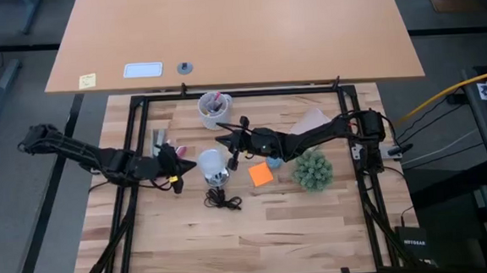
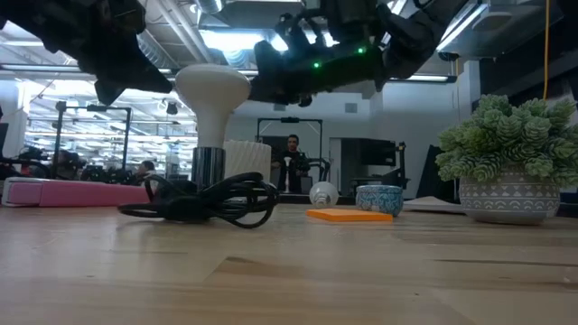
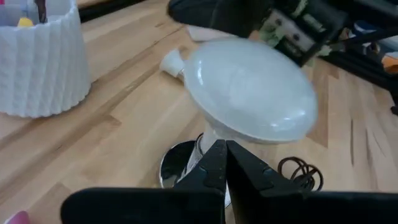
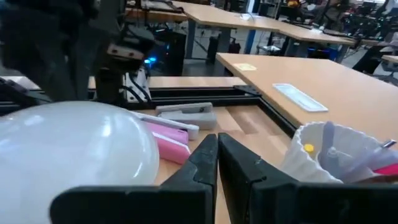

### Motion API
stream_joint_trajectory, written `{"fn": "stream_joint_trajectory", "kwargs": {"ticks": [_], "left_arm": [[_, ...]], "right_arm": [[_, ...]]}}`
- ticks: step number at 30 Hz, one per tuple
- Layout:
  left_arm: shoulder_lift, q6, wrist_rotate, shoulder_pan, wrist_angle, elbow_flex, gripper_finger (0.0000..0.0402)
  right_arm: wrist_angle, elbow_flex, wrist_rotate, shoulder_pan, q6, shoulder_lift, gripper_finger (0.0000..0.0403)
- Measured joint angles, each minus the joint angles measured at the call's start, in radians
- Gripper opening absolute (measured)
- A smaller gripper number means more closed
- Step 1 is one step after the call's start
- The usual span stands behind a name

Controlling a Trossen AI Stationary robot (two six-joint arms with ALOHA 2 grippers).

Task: Screw lightbulb
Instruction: Remove the light bulb from the silver lamp

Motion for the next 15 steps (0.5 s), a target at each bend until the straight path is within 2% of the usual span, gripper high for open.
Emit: {"fn": "stream_joint_trajectory", "kwargs": {"ticks": [8, 15], "left_arm": [[-0.023, 0.129, -0.117, -0.023, 0.091, 0.0, 0.0], [-0.037, 0.228, -0.261, -0.016, 0.097, 0.0, 0.0]], "right_arm": [[-0.029, 0.0, 0.023, 0.024, -0.092, -0.102, 0.0019], [-0.128, 0.001, -0.006, 0.115, -0.083, -0.181, 0.0019]]}}
